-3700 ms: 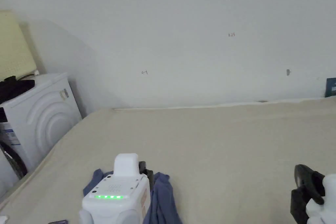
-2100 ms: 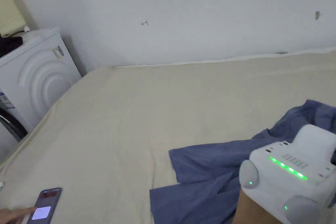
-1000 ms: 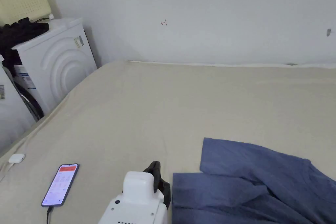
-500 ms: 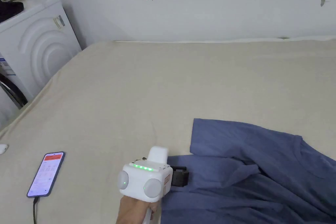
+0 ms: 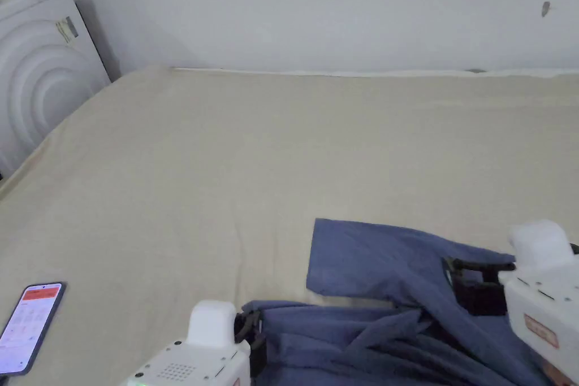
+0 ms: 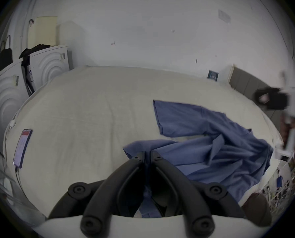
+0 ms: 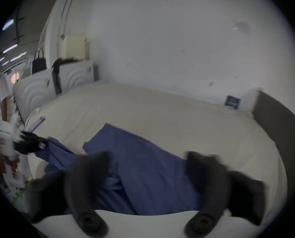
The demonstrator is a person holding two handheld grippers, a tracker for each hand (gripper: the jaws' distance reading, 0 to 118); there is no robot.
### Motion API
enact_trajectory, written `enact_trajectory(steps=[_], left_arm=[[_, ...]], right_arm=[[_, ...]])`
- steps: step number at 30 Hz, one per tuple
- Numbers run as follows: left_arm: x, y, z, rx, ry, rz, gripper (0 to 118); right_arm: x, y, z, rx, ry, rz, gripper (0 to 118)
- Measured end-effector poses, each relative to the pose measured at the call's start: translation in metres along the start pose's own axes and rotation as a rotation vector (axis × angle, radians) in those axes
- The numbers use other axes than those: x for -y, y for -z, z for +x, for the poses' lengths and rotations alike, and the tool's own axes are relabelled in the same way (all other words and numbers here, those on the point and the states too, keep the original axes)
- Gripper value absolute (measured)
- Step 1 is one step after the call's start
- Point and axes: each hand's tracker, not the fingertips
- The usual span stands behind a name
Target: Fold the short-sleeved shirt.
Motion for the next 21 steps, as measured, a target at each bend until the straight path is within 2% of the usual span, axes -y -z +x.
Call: enact_trajectory(steps=[1, 3, 8, 10, 12, 13, 14, 15, 16, 17, 18, 19, 20, 21], left_arm=[[0.000, -0.008, -0.001, 0.013, -0.036, 0.011, 5], [0.001, -0.024, -0.003, 0.048, -0.104, 0.014, 5], [0.001, -0.059, 0.001, 0.014, -0.140, 0.023, 5], [0.003, -0.066, -0.002, 0.026, -0.148, 0.006, 5], [0.005, -0.071, -0.005, 0.014, -0.155, -0.003, 5], [0.006, -0.071, -0.006, 0.009, -0.155, -0.007, 5], [0.007, -0.072, -0.007, -0.006, -0.155, -0.011, 5], [0.007, -0.073, -0.010, -0.005, -0.159, -0.019, 5], [0.008, -0.073, -0.012, 0.000, -0.165, -0.025, 5], [0.008, -0.073, -0.013, -0.006, -0.176, -0.024, 5], [0.008, -0.072, -0.014, -0.005, -0.183, -0.027, 5], [0.007, -0.070, -0.014, -0.003, -0.182, -0.032, 5], [0.007, -0.068, -0.013, -0.012, -0.183, -0.029, 5], [0.006, -0.067, -0.012, -0.019, -0.183, -0.025, 5]], right_arm=[[-0.006, 0.026, 0.005, -0.024, -0.025, -0.058, 110], [-0.022, 0.081, 0.012, -0.079, -0.054, -0.134, 110], [-0.049, 0.185, 0.014, -0.121, -0.145, -0.276, 110], [-0.050, 0.212, 0.014, -0.166, -0.144, -0.330, 108], [-0.042, 0.232, 0.014, -0.130, -0.162, -0.412, 88], [-0.035, 0.237, 0.016, -0.121, -0.184, -0.458, 88], [-0.033, 0.233, 0.021, -0.158, -0.121, -0.406, 84], [-0.035, 0.225, 0.022, -0.145, -0.050, -0.388, 76], [-0.034, 0.222, 0.020, -0.158, -0.025, -0.401, 63], [-0.031, 0.212, 0.015, -0.142, -0.073, -0.381, 24], [-0.027, 0.204, 0.009, -0.140, -0.147, -0.339, 1], [-0.022, 0.200, 0.003, -0.127, -0.197, -0.329, 1], [-0.017, 0.192, -0.004, -0.018, -0.266, -0.325, 1], [-0.007, 0.183, -0.010, -0.054, -0.268, -0.325, 1]])
